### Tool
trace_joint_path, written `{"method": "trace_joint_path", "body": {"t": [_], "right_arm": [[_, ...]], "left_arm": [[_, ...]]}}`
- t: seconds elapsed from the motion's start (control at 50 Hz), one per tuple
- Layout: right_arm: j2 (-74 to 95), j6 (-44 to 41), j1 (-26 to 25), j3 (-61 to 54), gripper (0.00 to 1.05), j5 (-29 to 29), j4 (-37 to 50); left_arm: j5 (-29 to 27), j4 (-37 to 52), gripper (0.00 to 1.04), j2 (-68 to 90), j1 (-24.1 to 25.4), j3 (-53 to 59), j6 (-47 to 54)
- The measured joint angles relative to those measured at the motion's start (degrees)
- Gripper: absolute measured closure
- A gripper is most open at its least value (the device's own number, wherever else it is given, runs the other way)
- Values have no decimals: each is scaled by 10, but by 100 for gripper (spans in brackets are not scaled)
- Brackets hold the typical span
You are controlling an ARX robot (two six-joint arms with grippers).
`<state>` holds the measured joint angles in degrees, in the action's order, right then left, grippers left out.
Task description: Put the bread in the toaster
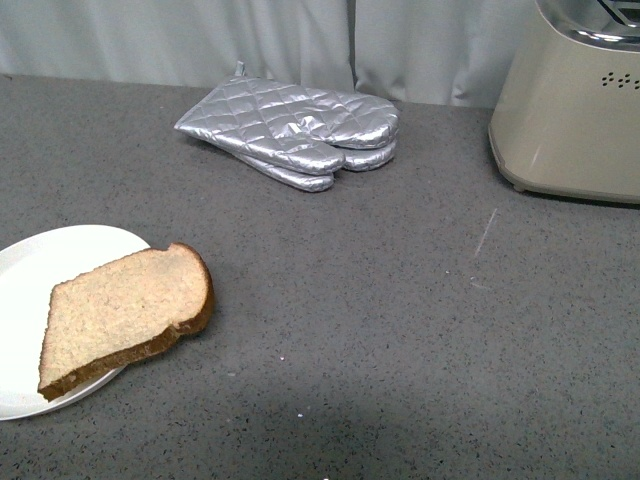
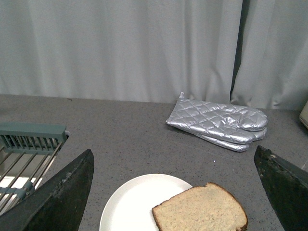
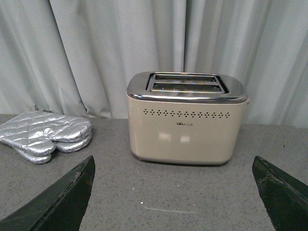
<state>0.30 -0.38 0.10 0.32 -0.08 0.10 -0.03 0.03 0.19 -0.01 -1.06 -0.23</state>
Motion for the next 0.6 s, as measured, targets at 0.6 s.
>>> {"method": "trace_joint_path", "body": {"t": [0.6], "right_arm": [[0,0,0,0,9,0,0]], "left_arm": [[0,0,7,0,0,0,0]]}}
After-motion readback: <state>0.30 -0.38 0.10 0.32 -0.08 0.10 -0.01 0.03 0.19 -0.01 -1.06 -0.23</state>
